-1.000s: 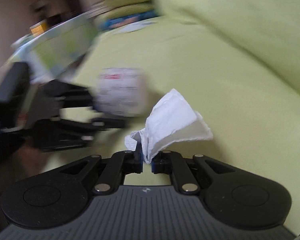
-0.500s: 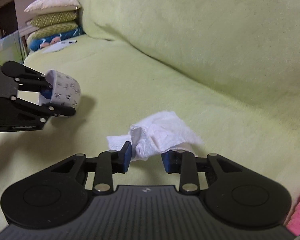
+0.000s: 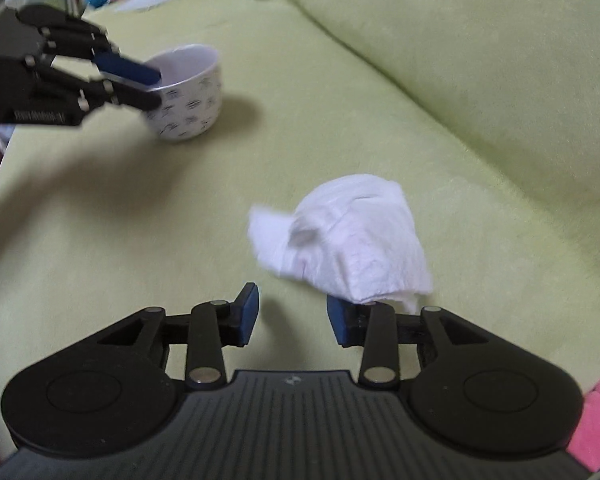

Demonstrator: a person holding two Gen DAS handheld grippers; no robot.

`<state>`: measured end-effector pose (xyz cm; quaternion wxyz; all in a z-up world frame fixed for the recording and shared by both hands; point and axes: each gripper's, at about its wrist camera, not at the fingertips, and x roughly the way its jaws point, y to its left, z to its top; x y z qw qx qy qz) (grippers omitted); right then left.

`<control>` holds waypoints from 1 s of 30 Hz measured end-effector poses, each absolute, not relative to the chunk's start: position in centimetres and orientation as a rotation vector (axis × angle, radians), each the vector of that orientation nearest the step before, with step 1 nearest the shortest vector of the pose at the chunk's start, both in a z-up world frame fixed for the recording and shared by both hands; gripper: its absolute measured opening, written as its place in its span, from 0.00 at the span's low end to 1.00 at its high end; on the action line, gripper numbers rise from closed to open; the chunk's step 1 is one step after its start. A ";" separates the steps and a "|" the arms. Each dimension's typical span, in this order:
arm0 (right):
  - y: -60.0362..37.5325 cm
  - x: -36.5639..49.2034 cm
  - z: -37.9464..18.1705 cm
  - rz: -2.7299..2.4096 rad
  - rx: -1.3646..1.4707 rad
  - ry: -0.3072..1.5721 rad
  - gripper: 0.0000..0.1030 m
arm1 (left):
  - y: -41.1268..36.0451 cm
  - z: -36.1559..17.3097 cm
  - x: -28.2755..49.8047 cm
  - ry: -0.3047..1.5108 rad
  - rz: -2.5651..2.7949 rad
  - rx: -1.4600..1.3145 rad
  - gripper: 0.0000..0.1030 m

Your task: Clean container

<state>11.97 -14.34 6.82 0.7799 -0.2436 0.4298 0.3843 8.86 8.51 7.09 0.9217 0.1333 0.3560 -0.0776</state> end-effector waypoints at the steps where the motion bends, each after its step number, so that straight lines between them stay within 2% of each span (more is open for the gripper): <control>1: -14.5 11.7 7.1 0.832 -0.527 0.934 0.32 | 8.6 7.4 8.1 0.720 -0.148 0.258 0.28; 10: -17.4 10.2 9.3 0.815 -0.438 0.936 0.32 | 9.1 8.0 2.9 0.662 -0.040 0.192 0.30; 15: -16.4 12.1 12.1 0.856 -0.271 0.861 0.32 | 10.0 6.5 3.4 0.676 0.036 0.205 0.31; 17: -15.0 13.2 13.1 0.868 -0.218 0.831 0.32 | 10.3 5.9 4.2 0.675 0.065 0.220 0.36; 20: -11.6 15.5 13.9 0.898 -0.156 0.811 0.32 | 10.5 4.7 5.7 0.689 0.096 0.244 0.36; 24: -5.8 18.6 13.1 0.902 -0.147 0.852 0.32 | 10.8 3.2 7.3 0.708 0.119 0.269 0.36; 30: 0.7 21.8 9.1 0.873 -0.186 0.968 0.32 | 11.0 1.7 8.3 0.666 0.129 0.277 0.39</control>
